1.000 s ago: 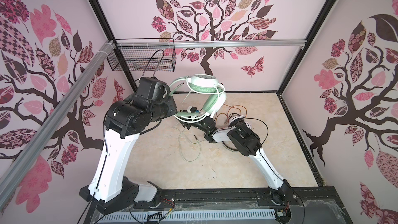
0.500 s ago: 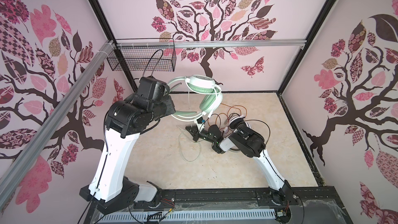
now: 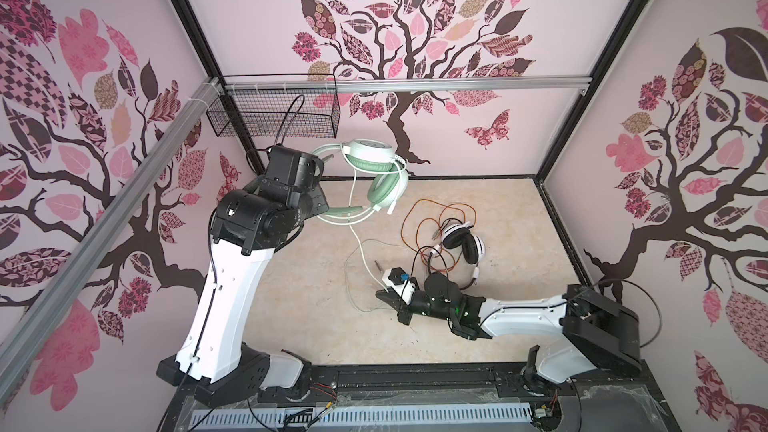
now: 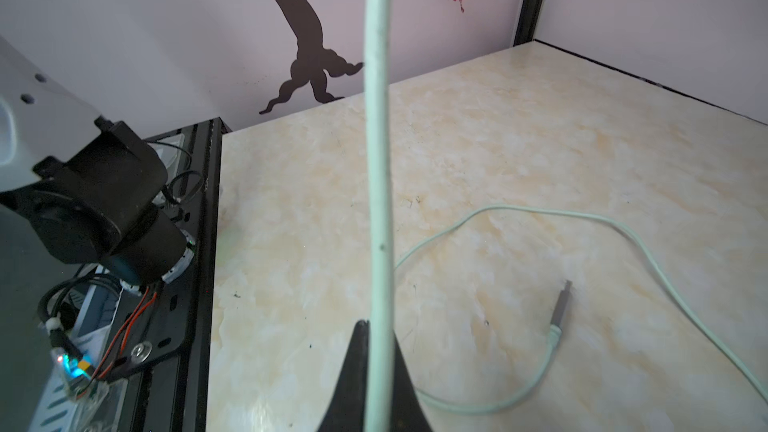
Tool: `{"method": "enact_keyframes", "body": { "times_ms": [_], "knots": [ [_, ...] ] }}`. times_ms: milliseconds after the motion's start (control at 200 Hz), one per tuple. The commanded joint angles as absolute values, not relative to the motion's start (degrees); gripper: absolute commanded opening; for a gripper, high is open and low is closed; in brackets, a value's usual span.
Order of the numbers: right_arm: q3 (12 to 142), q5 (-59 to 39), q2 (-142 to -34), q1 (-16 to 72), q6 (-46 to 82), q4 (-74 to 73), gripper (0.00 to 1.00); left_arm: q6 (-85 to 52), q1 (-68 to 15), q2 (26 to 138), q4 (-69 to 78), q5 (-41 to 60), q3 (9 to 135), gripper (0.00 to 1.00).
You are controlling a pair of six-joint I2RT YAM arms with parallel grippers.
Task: Wrap the headphones
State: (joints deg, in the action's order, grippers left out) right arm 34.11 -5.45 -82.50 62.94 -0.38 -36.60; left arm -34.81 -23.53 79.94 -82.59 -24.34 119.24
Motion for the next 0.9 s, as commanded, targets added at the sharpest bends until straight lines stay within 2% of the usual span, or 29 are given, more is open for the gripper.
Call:
{"method": "enact_keyframes", "body": {
  "times_ms": [0, 365, 660, 895],
  "knots": [
    [33.2, 1.1, -75.6, 63.8, -3.6, -22.5, 0.00, -35.1, -23.1, 78.7, -77.9, -26.1, 120.1, 0.00],
    [36.2, 6.6, -60.9, 66.4, -9.3, -2.1, 0.00, -35.3, -22.9, 78.2, -76.3, -35.3, 113.6, 0.00],
    [50.2, 17.1, -63.4, 71.0, -15.8, 14.3, 0.00, -37.2, -24.6, 76.7, -72.1, -36.8, 97.5, 0.00],
    [57.9, 27.6, -67.1, 70.9, -26.4, 14.2, 0.00, -38.6, -28.5, 75.4, -70.9, -39.1, 85.5, 0.00]
  ]
}}
